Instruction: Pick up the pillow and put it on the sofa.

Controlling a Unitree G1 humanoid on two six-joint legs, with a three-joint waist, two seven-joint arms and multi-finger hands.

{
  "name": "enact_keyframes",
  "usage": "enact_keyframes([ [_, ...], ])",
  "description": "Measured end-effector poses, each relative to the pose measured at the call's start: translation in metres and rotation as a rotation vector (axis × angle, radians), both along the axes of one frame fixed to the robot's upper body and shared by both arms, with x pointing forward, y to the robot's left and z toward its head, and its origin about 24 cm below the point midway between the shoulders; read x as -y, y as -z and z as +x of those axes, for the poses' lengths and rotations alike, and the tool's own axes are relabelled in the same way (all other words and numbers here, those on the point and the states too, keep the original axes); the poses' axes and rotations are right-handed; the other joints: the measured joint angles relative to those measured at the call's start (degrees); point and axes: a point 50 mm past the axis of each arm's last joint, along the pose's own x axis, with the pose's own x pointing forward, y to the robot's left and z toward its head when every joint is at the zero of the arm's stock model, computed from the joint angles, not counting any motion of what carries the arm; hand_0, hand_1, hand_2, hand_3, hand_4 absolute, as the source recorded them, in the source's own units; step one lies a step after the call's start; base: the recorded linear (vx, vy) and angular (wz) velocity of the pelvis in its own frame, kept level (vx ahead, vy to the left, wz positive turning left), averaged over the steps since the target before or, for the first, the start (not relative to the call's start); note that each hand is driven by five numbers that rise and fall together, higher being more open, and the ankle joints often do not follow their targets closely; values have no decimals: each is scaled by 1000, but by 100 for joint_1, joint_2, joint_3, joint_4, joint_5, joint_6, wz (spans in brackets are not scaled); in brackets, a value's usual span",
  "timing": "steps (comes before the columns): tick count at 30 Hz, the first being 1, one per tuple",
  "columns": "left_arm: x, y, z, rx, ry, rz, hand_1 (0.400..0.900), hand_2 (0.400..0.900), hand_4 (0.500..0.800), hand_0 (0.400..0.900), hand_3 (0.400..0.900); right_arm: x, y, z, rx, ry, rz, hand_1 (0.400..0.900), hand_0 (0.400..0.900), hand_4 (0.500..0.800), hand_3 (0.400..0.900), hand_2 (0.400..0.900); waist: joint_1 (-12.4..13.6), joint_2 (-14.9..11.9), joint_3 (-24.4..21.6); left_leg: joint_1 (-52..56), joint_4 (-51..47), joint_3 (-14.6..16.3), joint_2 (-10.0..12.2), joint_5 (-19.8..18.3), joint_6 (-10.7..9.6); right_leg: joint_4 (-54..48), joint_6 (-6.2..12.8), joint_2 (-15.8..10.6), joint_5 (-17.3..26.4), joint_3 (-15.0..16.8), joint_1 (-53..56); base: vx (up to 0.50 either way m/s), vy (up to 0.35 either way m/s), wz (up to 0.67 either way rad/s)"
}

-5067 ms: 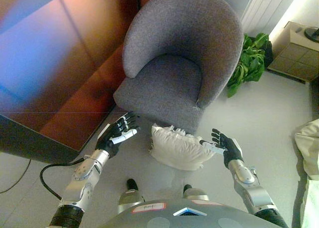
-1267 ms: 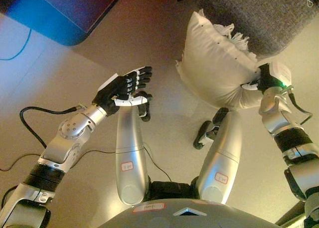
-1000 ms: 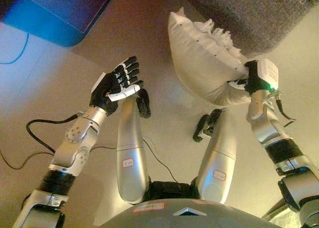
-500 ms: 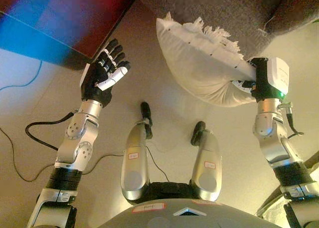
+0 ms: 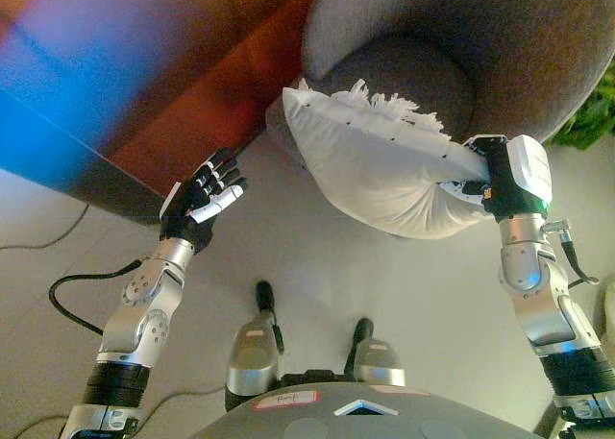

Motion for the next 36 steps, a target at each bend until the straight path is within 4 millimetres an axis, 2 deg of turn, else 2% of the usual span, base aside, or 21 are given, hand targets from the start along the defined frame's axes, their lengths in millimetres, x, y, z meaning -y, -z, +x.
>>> enact_keyframes([
  [2,1,4,-2,-16,24,-2,900,900,800,900,900,5,-6,4,-36,-22,0,400,400,500,400,400,15,17,-135,103,-75,-26,-4,26,-19,-92,-4,23,2,-27,135,163,21,10],
  [6,3,14,-5,-61,75,0,900,900,800,900,900,21,-19,27,-94,-7,10,400,400,500,400,400,17,25,-294,176,-75,-79,21,29,-42,-148,-23,72,16,-112,262,164,24,18],
  [8,4,17,-6,-82,100,-5,900,900,800,900,900,29,-19,46,-167,16,-4,400,400,500,400,400,45,0,-346,214,-76,-130,28,41,-52,-180,-33,94,23,-152,344,120,-3,25],
  [9,5,17,-6,-83,103,-5,900,900,800,900,900,31,-18,46,-174,20,-5,400,400,500,400,400,55,-7,-351,219,-76,-130,30,43,-53,-181,-33,97,23,-154,348,127,-17,34],
  [10,8,19,-7,-91,135,-11,900,900,800,900,900,45,-13,52,-236,80,-1,400,400,500,400,400,238,-27,-389,230,-77,-182,36,49,-60,-244,-45,120,31,-223,422,109,-19,32],
  [11,8,20,-8,-97,142,-11,900,900,800,900,900,51,-11,54,-263,104,-5,400,400,500,400,400,328,-30,-396,219,-78,-245,30,55,-65,-267,-47,133,32,-292,476,88,-15,26],
  [12,8,20,-8,-100,144,-10,900,900,800,900,900,53,-10,55,-273,112,-5,400,400,500,400,400,317,-37,-401,219,-77,-270,29,57,-67,-281,-48,136,32,-313,487,81,-47,29],
  [14,4,24,-11,-135,152,0,900,900,800,900,900,65,-2,60,-343,178,-8,400,400,500,400,400,483,-50,-419,172,-77,-442,30,93,-81,-338,-59,192,40,-464,575,120,-79,43],
  [20,3,24,-12,-165,215,22,900,900,800,900,900,90,-11,78,-386,326,-10,400,400,500,400,400,821,-83,-412,28,-77,-788,26,184,-101,-388,-69,302,46,-816,690,59,-69,31],
  [23,3,19,-7,-157,256,49,900,900,800,900,900,107,-21,82,-381,446,7,900,900,800,900,900,994,-127,-405,-181,-76,-1008,32,277,-118,-432,-87,385,59,-1021,639,-106,-100,20],
  [27,3,14,-3,-150,308,83,900,900,800,900,900,118,-44,88,-282,566,61,900,900,800,900,900,1232,-165,-387,-451,-75,-1120,44,357,-105,-436,-120,437,82,-1099,433,-37,-14,14],
  [33,-3,7,1,-139,319,121,900,900,800,900,900,110,-79,103,-119,577,121,900,900,800,900,900,1270,-318,-304,-434,-75,-1237,-10,376,-94,-440,-119,422,82,-1114,526,63,40,2],
  [36,-4,4,3,-132,322,131,900,900,800,900,900,107,-87,105,-62,575,139,900,900,800,900,900,1312,-389,-267,-303,-77,-1203,-29,358,-85,-440,-119,391,82,-1089,646,46,51,-13],
])
